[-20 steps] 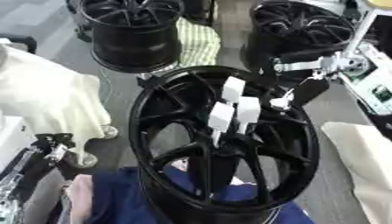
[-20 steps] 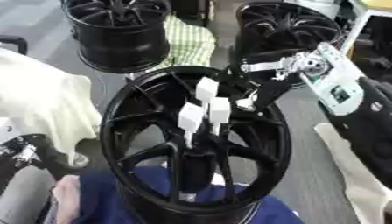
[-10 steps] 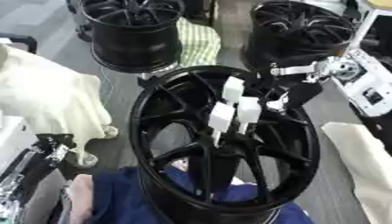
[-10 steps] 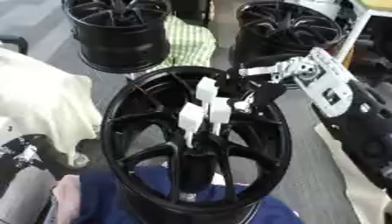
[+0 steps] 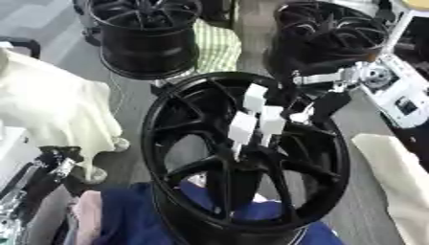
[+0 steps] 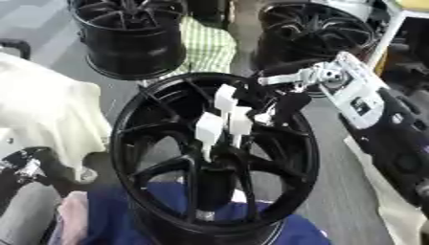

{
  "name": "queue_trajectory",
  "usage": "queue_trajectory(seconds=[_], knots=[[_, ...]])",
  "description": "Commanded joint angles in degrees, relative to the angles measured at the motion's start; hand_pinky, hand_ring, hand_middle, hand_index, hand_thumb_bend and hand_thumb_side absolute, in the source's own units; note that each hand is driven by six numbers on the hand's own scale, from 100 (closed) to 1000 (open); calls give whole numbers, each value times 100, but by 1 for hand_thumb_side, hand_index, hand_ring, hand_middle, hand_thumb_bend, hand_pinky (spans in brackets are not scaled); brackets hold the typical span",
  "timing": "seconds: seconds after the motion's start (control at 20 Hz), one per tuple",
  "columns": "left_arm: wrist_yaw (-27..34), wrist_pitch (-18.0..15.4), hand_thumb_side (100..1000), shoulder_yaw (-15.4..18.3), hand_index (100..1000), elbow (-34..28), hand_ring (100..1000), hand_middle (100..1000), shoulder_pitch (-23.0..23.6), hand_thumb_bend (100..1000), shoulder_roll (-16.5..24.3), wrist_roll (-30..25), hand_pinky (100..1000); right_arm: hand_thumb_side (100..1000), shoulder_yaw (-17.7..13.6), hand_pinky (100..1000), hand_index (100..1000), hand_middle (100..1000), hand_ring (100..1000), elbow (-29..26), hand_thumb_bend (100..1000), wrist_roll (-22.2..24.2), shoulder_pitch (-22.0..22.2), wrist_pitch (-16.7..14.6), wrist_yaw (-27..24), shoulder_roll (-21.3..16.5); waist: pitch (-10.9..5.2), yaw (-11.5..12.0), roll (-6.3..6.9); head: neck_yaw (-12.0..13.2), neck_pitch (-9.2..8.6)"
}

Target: Pull the pin out of the wheel hub.

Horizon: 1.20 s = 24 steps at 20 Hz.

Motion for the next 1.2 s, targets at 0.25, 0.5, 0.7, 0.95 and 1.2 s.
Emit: queue_trajectory(seconds=[0.25, 0.5, 0.7, 0.95, 1.2], knots=[[-10, -8, 543, -13, 780, -107, 825, 628, -76, 184, 48, -20, 506, 400, 34, 751, 924, 859, 832, -26, 100, 72, -75, -111, 122, 8, -56, 13, 38, -16, 33], [-9, -5, 542, -16, 780, -106, 825, 628, -79, 185, 46, -24, 506, 345, 69, 739, 916, 839, 815, 36, 100, 73, -67, -188, 234, 70, -49, 26, 37, -20, 42], [-10, -1, 542, -17, 780, -107, 825, 628, -81, 186, 41, -27, 505, 306, 85, 724, 906, 817, 799, 90, 100, 73, -60, -177, 354, 106, -48, 33, 36, -17, 39], [-12, 2, 542, -16, 781, -107, 825, 628, -78, 186, 38, -29, 505, 296, 97, 693, 890, 777, 763, 152, 100, 73, -43, -173, 446, 126, -48, 35, 34, -12, 40], [-14, 4, 543, -15, 781, -105, 825, 628, -77, 187, 36, -32, 505, 285, 114, 608, 867, 668, 668, 173, 100, 73, -42, -208, 494, 135, -46, 31, 35, -8, 40]])
